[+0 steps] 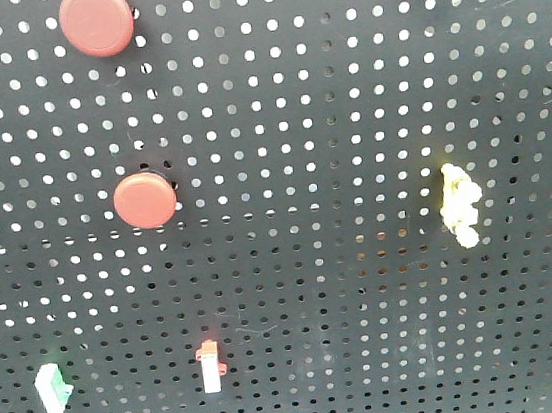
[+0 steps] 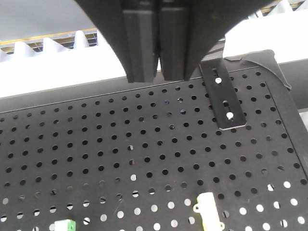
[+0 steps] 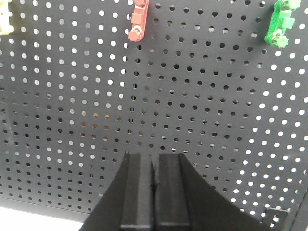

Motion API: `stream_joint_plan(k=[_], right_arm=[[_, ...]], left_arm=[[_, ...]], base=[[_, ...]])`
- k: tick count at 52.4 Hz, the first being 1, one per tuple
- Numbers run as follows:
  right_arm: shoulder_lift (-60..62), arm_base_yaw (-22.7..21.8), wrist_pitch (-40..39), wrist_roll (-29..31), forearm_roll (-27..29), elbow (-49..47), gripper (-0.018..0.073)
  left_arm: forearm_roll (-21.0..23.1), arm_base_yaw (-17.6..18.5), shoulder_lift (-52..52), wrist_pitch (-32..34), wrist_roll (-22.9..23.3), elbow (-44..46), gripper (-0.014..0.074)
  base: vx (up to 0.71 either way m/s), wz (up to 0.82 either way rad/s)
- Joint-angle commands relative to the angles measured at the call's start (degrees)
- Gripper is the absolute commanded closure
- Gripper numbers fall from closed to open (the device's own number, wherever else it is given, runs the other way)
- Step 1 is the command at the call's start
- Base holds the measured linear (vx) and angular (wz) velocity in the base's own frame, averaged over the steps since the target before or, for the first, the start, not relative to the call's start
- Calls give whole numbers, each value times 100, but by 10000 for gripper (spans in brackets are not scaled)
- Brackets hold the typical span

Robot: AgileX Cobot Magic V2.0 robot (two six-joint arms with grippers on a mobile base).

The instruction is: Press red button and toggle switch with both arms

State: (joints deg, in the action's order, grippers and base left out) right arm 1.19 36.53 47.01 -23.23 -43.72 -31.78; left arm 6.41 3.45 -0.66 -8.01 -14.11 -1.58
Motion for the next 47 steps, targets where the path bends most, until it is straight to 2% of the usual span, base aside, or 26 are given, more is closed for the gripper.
stream_joint_plan(k=[1, 18, 22, 28, 32, 38, 47], right_arm=[[-12, -16, -383, 16, -248, -109, 559], [-12, -16, -370, 34, -178, -109, 559], [-12, -16, -328, 172, 390, -109, 559], [-12, -35, -381, 478, 1763, 158, 559], [-12, -230, -931, 690, 2259, 771, 559], [-12, -862, -2116, 1020, 2834, 1746, 559], [-12, -2305, -3590, 1773, 4673, 2914, 559]], left_arm=[[30, 4, -91, 453, 51, -196, 595], [30, 4, -91, 453, 51, -196, 595], [30, 4, -91, 453, 51, -196, 595], [30, 4, -91, 453, 51, -196, 595], [30, 4, -91, 453, 51, -196, 595], [30, 4, -91, 453, 51, -196, 595], [30, 4, -91, 453, 51, -196, 595]], base=[[0, 0], [0, 0], [0, 0], [0, 0], [0, 0], [0, 0], [0, 0]])
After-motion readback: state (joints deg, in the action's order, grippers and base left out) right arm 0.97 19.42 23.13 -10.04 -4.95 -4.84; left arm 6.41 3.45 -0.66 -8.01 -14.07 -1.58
